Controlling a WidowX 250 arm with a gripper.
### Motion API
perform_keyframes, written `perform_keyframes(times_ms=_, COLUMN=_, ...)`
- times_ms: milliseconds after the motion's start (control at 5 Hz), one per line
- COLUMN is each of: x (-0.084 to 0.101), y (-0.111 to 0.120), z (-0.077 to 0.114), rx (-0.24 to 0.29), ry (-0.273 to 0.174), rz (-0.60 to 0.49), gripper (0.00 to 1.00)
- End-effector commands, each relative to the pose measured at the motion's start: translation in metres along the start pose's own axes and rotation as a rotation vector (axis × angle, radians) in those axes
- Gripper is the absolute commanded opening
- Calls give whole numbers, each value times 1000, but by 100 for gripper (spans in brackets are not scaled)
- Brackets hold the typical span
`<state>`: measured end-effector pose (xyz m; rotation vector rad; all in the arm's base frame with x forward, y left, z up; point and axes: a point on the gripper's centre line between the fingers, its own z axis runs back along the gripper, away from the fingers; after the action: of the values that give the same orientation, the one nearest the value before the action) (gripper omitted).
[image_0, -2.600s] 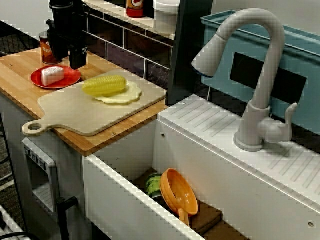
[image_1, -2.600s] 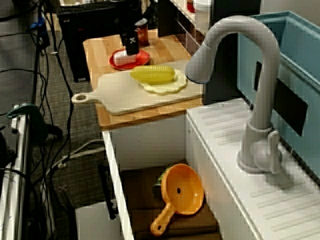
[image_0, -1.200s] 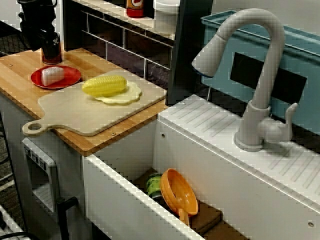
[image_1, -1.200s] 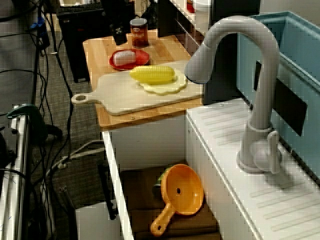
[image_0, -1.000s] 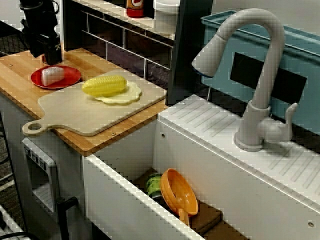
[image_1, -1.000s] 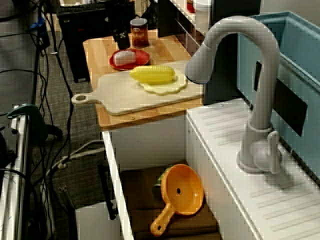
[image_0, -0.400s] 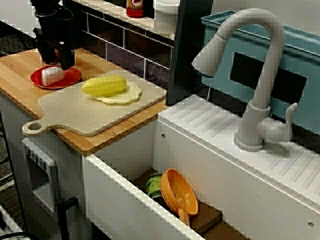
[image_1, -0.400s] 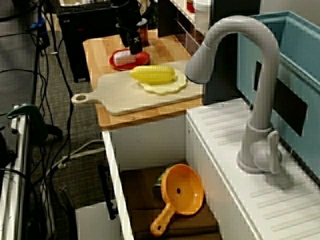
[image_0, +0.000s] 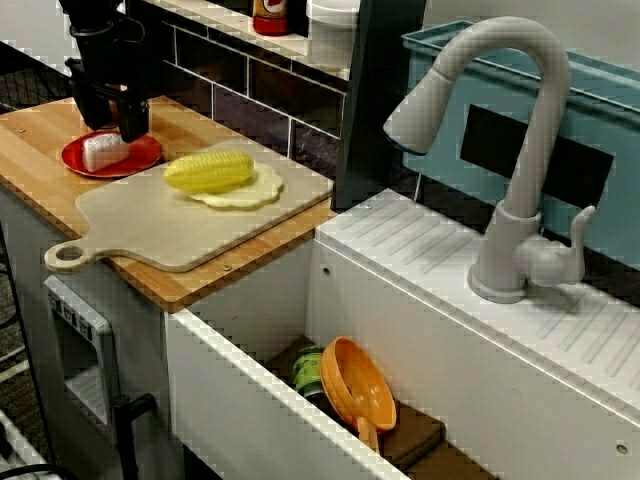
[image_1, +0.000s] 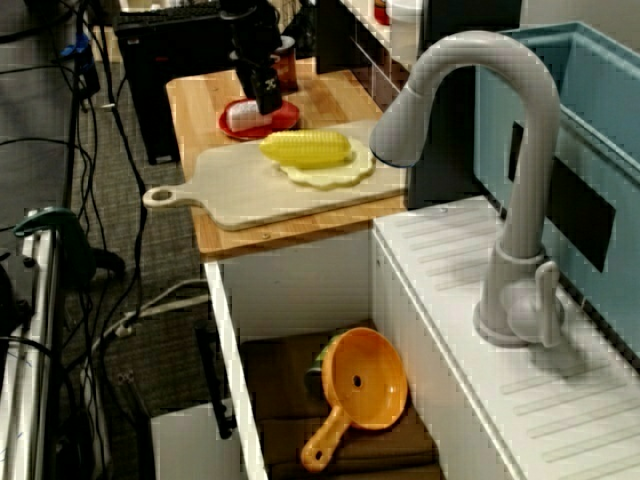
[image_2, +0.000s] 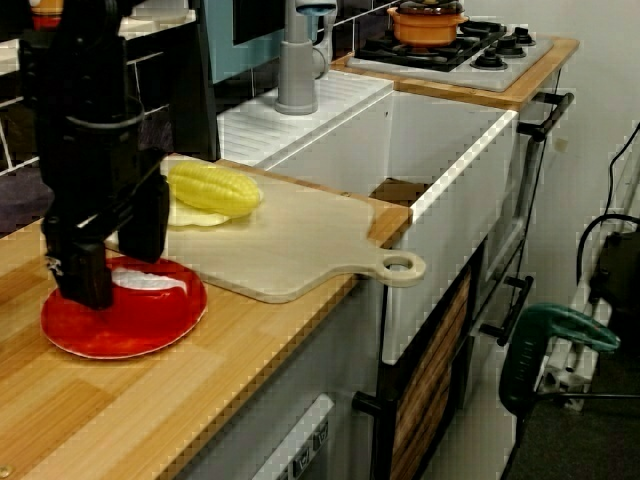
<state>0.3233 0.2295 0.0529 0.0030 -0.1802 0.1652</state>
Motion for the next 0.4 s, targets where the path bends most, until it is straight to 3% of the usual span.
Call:
perform_keyframes(times_ms=0, x=-6, y=4, z=22, rx=47, ry=-68, rz=-22, gripper=100)
perform_keyframes(times_ms=200, x=-6, y=2, z=15, rx=49, ry=-50, rz=-38, gripper=100)
